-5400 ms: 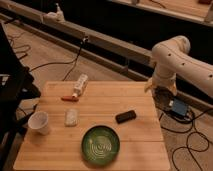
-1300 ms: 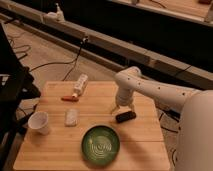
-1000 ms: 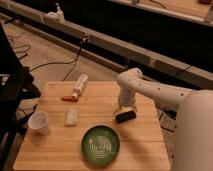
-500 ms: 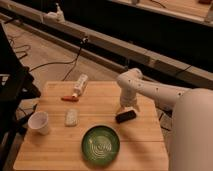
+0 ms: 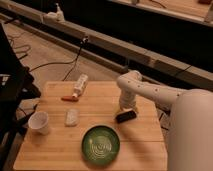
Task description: Place the eraser on the white sponge
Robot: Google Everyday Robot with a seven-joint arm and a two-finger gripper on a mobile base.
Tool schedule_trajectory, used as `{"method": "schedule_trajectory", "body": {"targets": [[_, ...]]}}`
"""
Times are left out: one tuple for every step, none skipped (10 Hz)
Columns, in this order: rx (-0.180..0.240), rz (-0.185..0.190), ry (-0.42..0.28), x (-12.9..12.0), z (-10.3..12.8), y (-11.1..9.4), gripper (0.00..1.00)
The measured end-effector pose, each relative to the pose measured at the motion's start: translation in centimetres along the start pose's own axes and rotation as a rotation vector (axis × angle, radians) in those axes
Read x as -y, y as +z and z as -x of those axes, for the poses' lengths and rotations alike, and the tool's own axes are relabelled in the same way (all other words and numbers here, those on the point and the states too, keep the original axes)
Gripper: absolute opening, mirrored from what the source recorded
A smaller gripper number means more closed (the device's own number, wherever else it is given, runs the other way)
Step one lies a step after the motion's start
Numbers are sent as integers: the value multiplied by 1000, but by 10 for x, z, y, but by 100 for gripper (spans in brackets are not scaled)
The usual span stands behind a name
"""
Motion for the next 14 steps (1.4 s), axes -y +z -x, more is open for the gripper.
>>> {"method": "schedule_trajectory", "body": {"targets": [[-6, 4, 7, 0, -1, 2, 80], [-9, 6, 15, 1, -2, 3, 80], [-11, 8, 21, 3, -3, 4, 80], [-16, 14, 30, 4, -4, 5, 80], [-21, 18, 34, 5, -6, 7, 76], [-26, 21, 35, 5, -7, 8, 70], [-35, 24, 29, 4, -9, 11, 57], [-42, 26, 26, 4, -11, 13, 47], [-47, 27, 24, 3, -11, 14, 37], [-48, 28, 24, 3, -11, 13, 28], [-42, 30, 23, 4, -9, 10, 18], [-29, 37, 23, 3, -6, 2, 6], [-6, 46, 20, -1, 1, -8, 1], [13, 54, 15, -4, 6, -17, 0]]}}
